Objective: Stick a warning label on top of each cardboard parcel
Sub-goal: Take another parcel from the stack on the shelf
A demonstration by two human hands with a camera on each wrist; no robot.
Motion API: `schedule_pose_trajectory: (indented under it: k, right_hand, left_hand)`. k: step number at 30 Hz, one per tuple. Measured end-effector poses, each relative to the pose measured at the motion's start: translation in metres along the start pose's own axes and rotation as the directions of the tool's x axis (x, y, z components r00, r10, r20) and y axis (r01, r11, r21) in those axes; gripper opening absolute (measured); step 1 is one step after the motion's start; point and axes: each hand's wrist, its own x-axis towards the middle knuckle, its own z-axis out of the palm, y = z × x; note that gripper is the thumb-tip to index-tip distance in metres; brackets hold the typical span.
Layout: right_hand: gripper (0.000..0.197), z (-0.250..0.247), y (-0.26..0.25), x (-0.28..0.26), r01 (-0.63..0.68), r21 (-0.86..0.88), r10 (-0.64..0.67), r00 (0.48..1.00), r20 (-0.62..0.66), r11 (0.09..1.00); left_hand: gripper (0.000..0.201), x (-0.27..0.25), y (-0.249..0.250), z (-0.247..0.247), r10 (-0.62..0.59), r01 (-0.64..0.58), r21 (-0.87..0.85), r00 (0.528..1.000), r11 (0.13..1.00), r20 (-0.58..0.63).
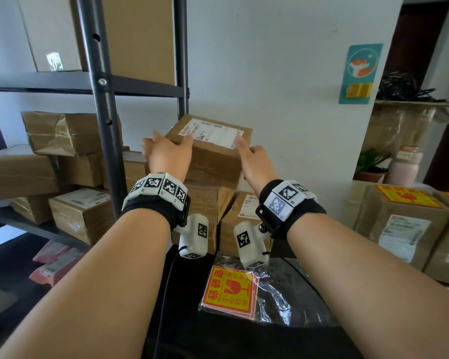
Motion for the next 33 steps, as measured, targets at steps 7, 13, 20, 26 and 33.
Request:
schedule_pose_trajectory:
  k: [7, 13, 20, 26, 33]
  right_hand:
    - [0.065, -0.057, 0.017, -0.017, 0.008, 0.137, 0.016, 0.984, -0.177, 0.991]
    - [0.051, -0.123, 0.051, -0.049, -0.046, 0.155, 0.069, 0.987, -0.148, 0.987]
    - [0.059, -0.185, 0.1, -0.084, -0.153, 0.096, 0.167, 0.974, -0.152, 0.984]
    - [0.058, -0.227, 0.128, -0.123, -0.133, 0.091, 0.147, 0.973, -0.175, 0.987]
    - [0.053, -0.25, 0.164, -0.151, -0.21, 0.02, 0.209, 0.945, -0.251, 0.977]
  left_hand:
    - [0.048, -0.046, 0.024, 0.015, 0.107, -0.096, -0.235, 0.994, 0.967, 0.034]
    - [0.038, -0.093, 0.054, 0.037, 0.176, -0.09, -0.397, 0.966, 0.914, 0.188]
    - [0.049, -0.157, 0.077, 0.078, 0.239, -0.066, -0.468, 0.917, 0.881, 0.319]
    - [0.081, -0.213, 0.092, 0.117, 0.239, 0.009, -0.473, 0.853, 0.881, 0.463]
    - [0.066, -0.26, 0.078, 0.147, 0.277, -0.038, -0.363, 0.721, 0.931, 0.635]
